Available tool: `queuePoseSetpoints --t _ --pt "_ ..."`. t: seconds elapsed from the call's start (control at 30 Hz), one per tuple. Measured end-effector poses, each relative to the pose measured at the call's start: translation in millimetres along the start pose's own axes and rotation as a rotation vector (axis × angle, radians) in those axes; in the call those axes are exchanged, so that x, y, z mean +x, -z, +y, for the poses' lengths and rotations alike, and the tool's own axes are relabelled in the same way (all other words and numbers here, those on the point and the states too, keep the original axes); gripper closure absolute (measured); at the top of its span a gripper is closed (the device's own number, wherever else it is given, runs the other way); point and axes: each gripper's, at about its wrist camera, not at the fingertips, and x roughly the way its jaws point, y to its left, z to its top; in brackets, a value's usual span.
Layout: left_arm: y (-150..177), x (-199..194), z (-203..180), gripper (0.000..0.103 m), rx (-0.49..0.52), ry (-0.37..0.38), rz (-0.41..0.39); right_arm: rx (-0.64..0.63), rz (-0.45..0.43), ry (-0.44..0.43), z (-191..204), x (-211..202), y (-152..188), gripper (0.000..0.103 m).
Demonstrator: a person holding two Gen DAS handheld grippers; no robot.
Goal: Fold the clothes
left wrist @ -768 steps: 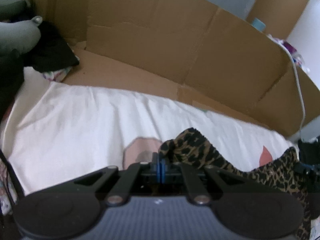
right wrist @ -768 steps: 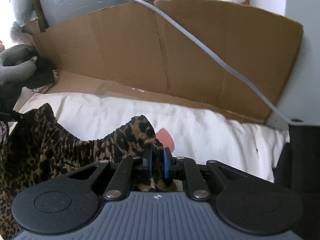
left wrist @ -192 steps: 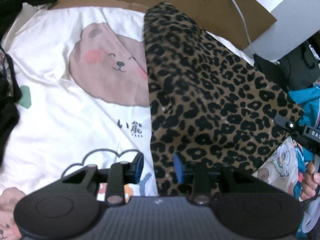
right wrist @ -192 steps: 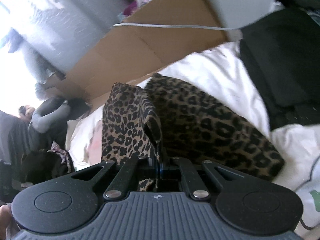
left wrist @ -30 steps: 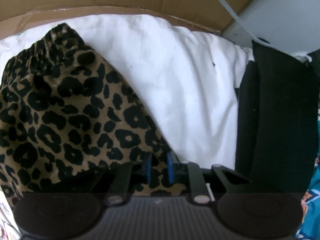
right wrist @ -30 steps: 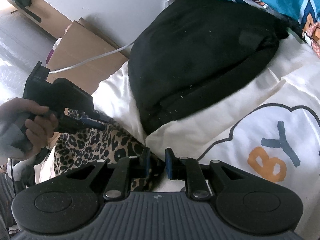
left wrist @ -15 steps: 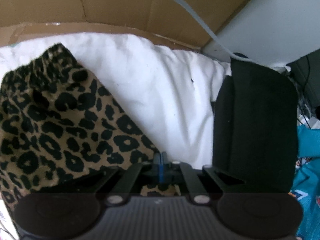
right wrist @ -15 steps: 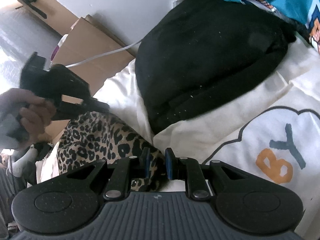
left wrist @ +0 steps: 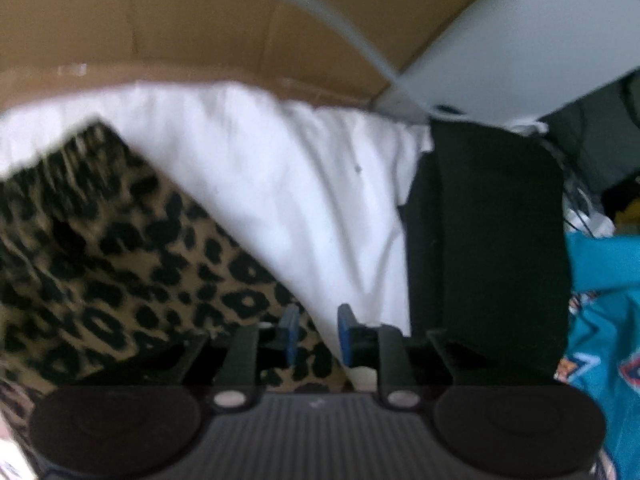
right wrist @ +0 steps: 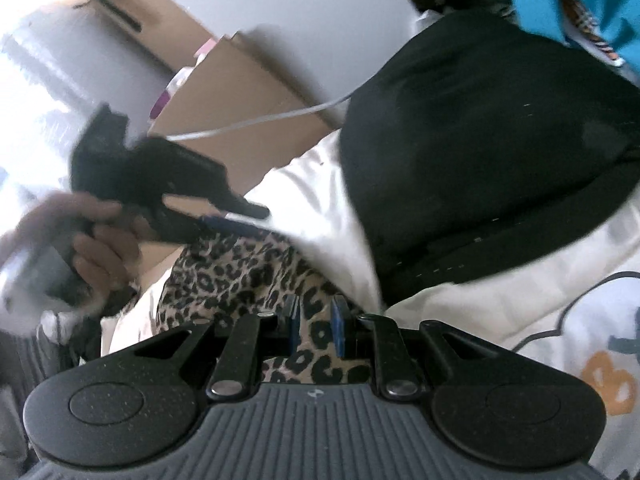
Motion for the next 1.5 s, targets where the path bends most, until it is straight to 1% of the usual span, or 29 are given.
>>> queuePoseSetpoints --t 0.03,0.2,0.27,0.3,0.4,0.47,0.53,0.57,0.6,0.63,0.67,0.77,0.8,0.97,1.0,1.03,1.1,1.17,1.2,1.27,1.33,1.4,1.47,1.5 --pt "-2 -8 3 0.080 0.016 -0.015 -0.013 -0.008 0.003 -0.006 3 2 2 0.080" --pt "-10 -35 29 0.080 0.073 -0.114 -0.055 -0.027 0.014 -0.011 13 12 12 0.079" --pt "-9 -38 40 0.080 0.086 -0.137 -0.054 -0.038 0.014 -0.007 18 17 14 0.072" --pt "-8 -39 45 0.080 0.091 -0.142 -0.050 -0.046 0.016 -0.006 19 19 14 0.071" --pt "-1 -30 55 0.079 0.099 -0.137 -0.021 -0.073 0.031 0.000 20 29 13 0.070" --pt "6 -17 64 0.079 0.097 -0.150 0.008 -0.083 0.051 0.011 17 40 12 0.070" --pt "14 -1 74 0.080 0.101 -0.188 0.042 -0.085 0.075 0.041 13 50 12 0.070" --pt "17 5 81 0.081 0.088 -0.207 0.043 -0.085 0.087 0.059 10 55 12 0.067" --pt "19 11 88 0.085 0.066 -0.224 0.038 -0.084 0.098 0.071 8 59 12 0.067" --pt "20 15 95 0.091 0.043 -0.226 0.025 -0.083 0.108 0.075 4 61 11 0.068" --pt "19 18 102 0.093 0.018 -0.223 0.010 -0.081 0.117 0.079 1 63 11 0.068" --pt "14 19 115 0.095 -0.034 -0.194 -0.030 -0.094 0.131 0.085 -2 62 10 0.068" --pt "12 17 117 0.095 -0.036 -0.187 -0.038 -0.093 0.128 0.092 -3 60 9 0.068" --pt "9 -3 125 0.095 -0.024 -0.169 -0.064 -0.071 0.107 0.125 -5 50 8 0.068" --pt "10 -9 129 0.094 -0.027 -0.164 -0.072 -0.072 0.104 0.132 -5 48 8 0.068" --pt "10 -17 131 0.092 -0.026 -0.162 -0.079 -0.076 0.102 0.134 -4 46 8 0.067" --pt "13 -31 136 0.090 0.000 -0.157 -0.094 -0.091 0.100 0.124 1 43 8 0.066" --pt "17 -40 140 0.089 0.041 -0.155 -0.101 -0.107 0.105 0.092 6 44 9 0.066" --pt "20 -42 142 0.086 0.061 -0.158 -0.101 -0.116 0.108 0.079 10 45 11 0.065" --pt "25 -47 146 0.085 0.101 -0.164 -0.103 -0.130 0.119 0.059 15 49 15 0.062" --pt "28 -41 151 0.085 0.118 -0.190 -0.096 -0.138 0.136 0.063 17 53 19 0.062" --pt "29 -32 158 0.086 0.114 -0.206 -0.097 -0.137 0.149 0.094 14 56 22 0.062" --pt "26 -22 166 0.090 0.089 -0.215 -0.102 -0.129 0.158 0.128 7 56 23 0.062" --pt "24 -17 169 0.091 0.067 -0.215 -0.100 -0.118 0.155 0.131 3 54 22 0.062"
